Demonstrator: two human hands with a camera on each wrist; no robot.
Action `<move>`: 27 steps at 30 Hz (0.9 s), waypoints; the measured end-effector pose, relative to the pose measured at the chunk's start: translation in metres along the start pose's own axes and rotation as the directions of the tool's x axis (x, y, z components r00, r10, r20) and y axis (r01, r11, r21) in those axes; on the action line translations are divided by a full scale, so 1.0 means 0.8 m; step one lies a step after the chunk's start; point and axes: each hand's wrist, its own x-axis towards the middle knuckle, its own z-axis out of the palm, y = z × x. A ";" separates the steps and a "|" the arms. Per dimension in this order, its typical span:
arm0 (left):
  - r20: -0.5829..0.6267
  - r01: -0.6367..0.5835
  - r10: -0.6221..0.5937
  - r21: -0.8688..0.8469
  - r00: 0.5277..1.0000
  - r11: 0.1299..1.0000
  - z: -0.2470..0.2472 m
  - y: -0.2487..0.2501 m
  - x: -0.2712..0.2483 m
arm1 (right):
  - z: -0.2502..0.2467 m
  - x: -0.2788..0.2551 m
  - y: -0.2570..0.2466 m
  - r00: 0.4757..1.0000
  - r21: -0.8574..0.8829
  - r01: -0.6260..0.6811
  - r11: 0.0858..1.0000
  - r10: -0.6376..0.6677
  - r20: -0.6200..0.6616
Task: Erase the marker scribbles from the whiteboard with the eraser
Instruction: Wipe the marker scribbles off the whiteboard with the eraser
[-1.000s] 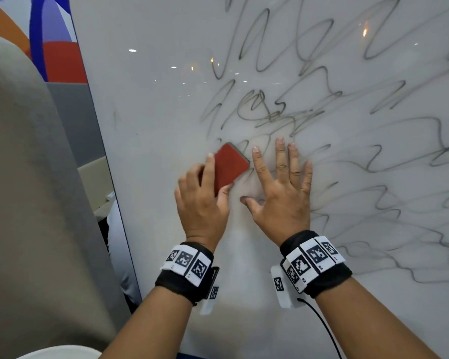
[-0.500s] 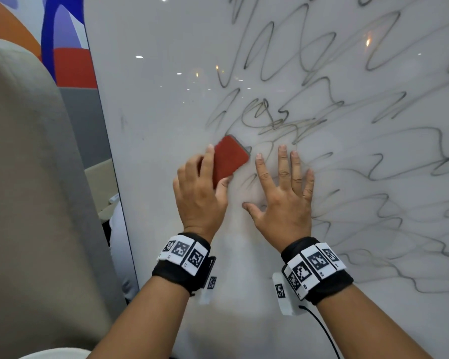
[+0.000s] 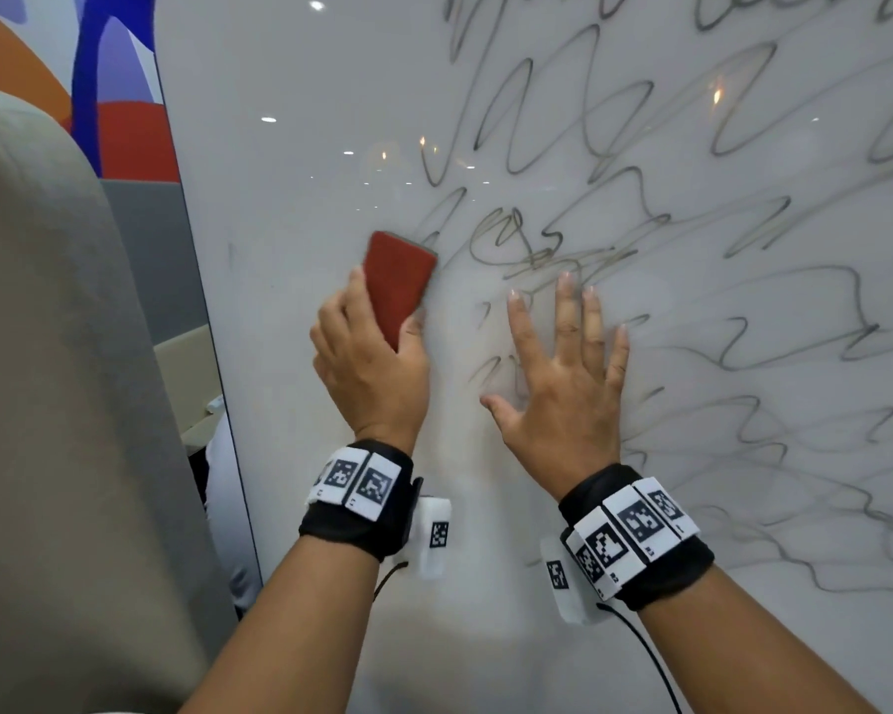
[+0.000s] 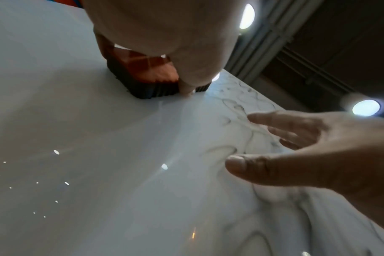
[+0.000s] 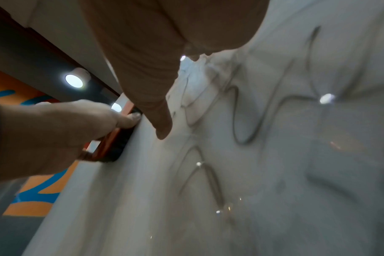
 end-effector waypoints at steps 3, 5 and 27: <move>-0.034 0.045 -0.044 0.009 0.998 0.999 0.001 0.006 0.004 | -0.014 0.030 0.011 1.000 -0.017 0.024 1.000 -0.024 -0.015; 0.008 -0.124 0.124 0.075 0.992 0.989 0.004 0.008 -0.009 | -0.017 0.042 0.015 0.999 -0.029 0.035 0.999 -0.035 -0.008; -0.044 0.010 -0.010 -0.005 0.999 1.000 0.000 0.038 0.052 | -0.037 0.075 0.020 0.997 0.005 0.054 0.999 -0.054 -0.057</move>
